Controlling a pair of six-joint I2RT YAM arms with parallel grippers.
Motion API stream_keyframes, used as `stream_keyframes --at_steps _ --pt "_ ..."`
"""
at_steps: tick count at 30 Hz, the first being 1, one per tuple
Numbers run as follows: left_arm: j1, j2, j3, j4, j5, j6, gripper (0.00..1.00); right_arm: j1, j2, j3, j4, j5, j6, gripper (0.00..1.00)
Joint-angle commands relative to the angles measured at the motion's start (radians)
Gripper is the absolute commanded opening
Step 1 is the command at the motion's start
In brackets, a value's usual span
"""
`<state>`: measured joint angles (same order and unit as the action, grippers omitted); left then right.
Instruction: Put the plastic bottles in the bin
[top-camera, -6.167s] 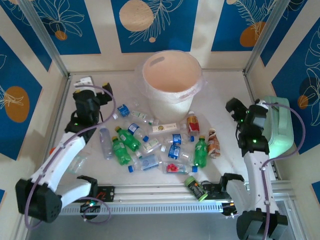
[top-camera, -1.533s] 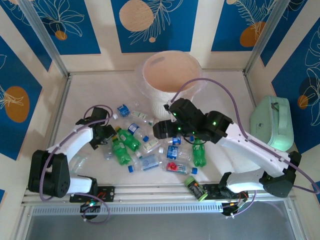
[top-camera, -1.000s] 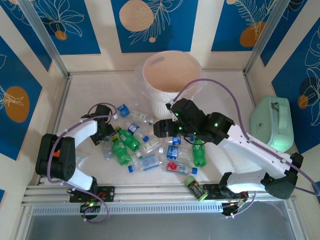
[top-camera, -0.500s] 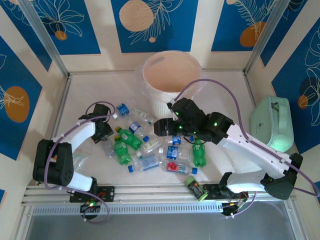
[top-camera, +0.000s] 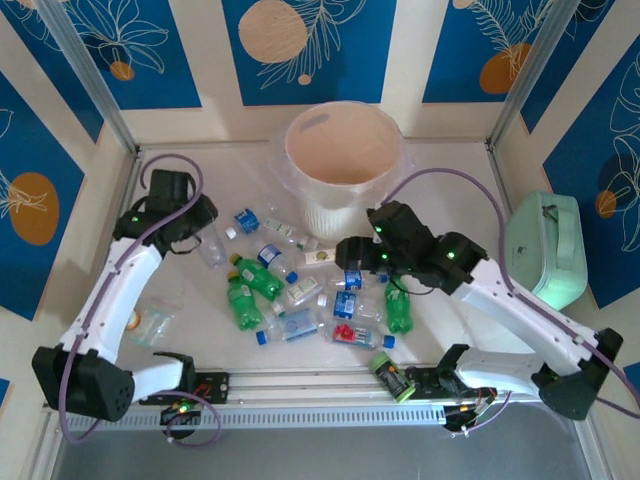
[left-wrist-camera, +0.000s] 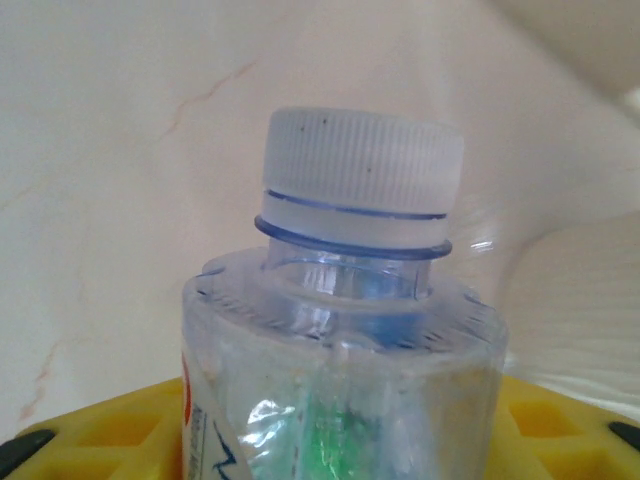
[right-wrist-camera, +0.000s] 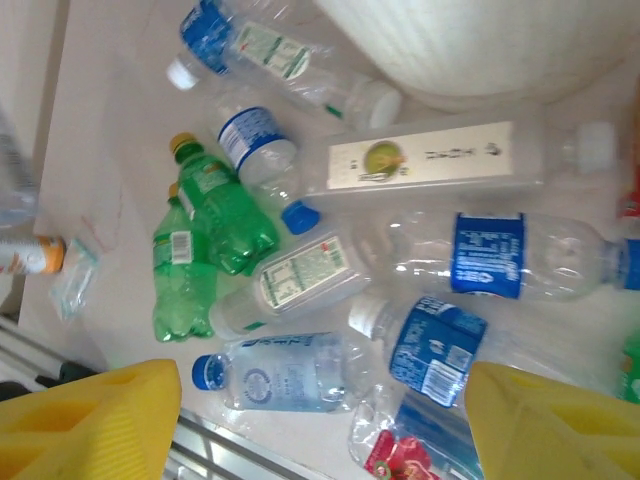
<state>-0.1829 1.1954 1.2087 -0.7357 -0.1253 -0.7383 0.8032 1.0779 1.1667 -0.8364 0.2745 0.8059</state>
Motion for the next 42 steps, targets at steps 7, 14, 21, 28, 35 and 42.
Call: stream_keyframes --at_steps 7,14,21,28,35,42 --pt "-0.170 0.163 0.464 0.159 0.115 0.033 0.54 -0.213 -0.214 -0.178 -0.011 -0.152 0.053 0.76" --pt "-0.324 0.467 0.835 0.251 0.140 0.040 0.54 -0.220 -0.227 -0.221 0.007 -0.169 0.074 0.75" --pt "-0.379 0.715 1.082 0.256 0.141 0.053 0.55 -0.214 -0.240 -0.238 -0.004 -0.180 0.069 0.75" --pt "-0.398 0.842 1.174 0.213 0.127 0.038 0.59 -0.219 -0.283 -0.256 -0.043 -0.154 0.081 0.75" --pt "-0.429 0.859 1.175 0.123 0.075 0.090 0.73 -0.237 -0.286 -0.267 -0.043 -0.161 0.069 0.75" --pt "-0.454 0.810 1.180 0.100 0.031 0.148 0.80 -0.270 -0.259 -0.226 -0.046 -0.170 0.037 0.76"
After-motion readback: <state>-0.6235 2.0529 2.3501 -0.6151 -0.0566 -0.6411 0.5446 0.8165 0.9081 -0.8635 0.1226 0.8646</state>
